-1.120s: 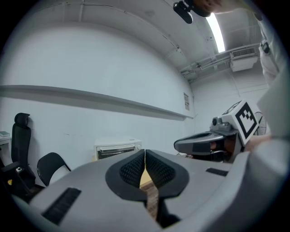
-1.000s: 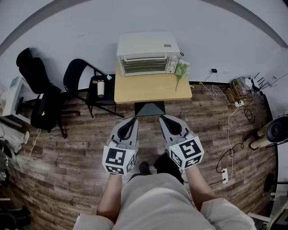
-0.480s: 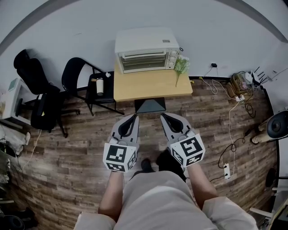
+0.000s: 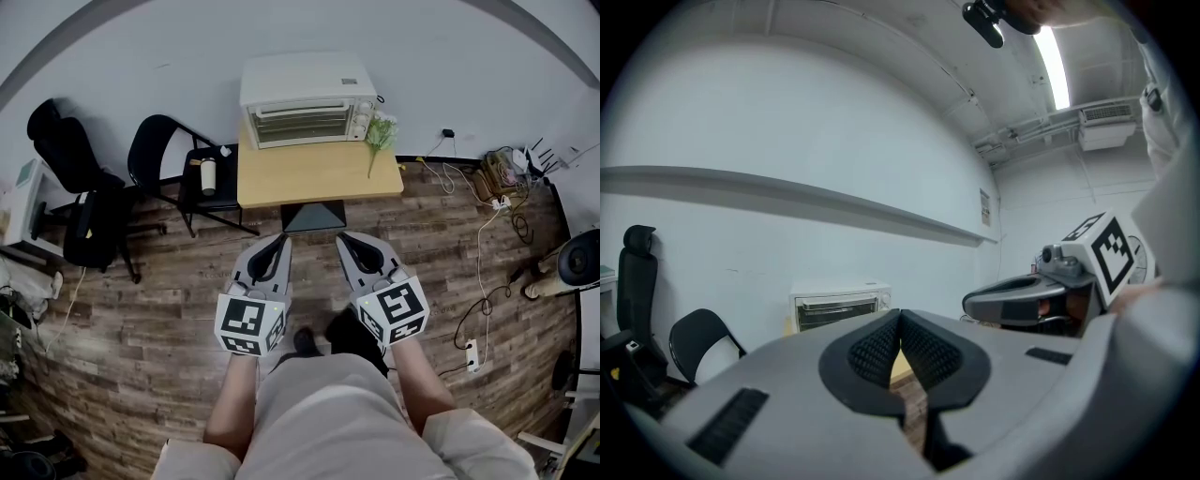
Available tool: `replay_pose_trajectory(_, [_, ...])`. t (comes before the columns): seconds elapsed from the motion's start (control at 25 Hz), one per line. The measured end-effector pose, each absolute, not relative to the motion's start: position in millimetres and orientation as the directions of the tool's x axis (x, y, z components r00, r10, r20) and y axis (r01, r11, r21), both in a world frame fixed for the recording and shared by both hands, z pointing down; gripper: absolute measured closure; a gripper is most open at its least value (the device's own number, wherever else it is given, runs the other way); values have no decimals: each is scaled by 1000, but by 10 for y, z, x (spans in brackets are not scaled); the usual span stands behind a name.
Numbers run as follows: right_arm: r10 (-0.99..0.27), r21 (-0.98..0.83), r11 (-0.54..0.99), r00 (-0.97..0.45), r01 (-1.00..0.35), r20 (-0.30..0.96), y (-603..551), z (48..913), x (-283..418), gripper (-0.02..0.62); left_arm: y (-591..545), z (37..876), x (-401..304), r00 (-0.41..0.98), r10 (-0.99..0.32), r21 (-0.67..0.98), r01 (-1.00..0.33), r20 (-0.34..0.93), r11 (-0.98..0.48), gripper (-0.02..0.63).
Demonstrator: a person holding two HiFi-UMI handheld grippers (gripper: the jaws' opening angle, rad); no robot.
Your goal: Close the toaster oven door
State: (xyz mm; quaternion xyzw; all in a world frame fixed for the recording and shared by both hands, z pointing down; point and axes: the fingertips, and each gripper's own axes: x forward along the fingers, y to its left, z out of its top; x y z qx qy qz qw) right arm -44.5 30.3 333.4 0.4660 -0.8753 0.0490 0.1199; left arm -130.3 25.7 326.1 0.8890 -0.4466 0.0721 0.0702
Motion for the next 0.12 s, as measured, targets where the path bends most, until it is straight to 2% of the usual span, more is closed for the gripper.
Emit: replay_pose_trajectory(0.12, [-804, 35, 561, -535, -827, 261, 237, 3342, -472, 597, 195, 3279, -1329, 592, -782, 65, -803, 195, -592, 597])
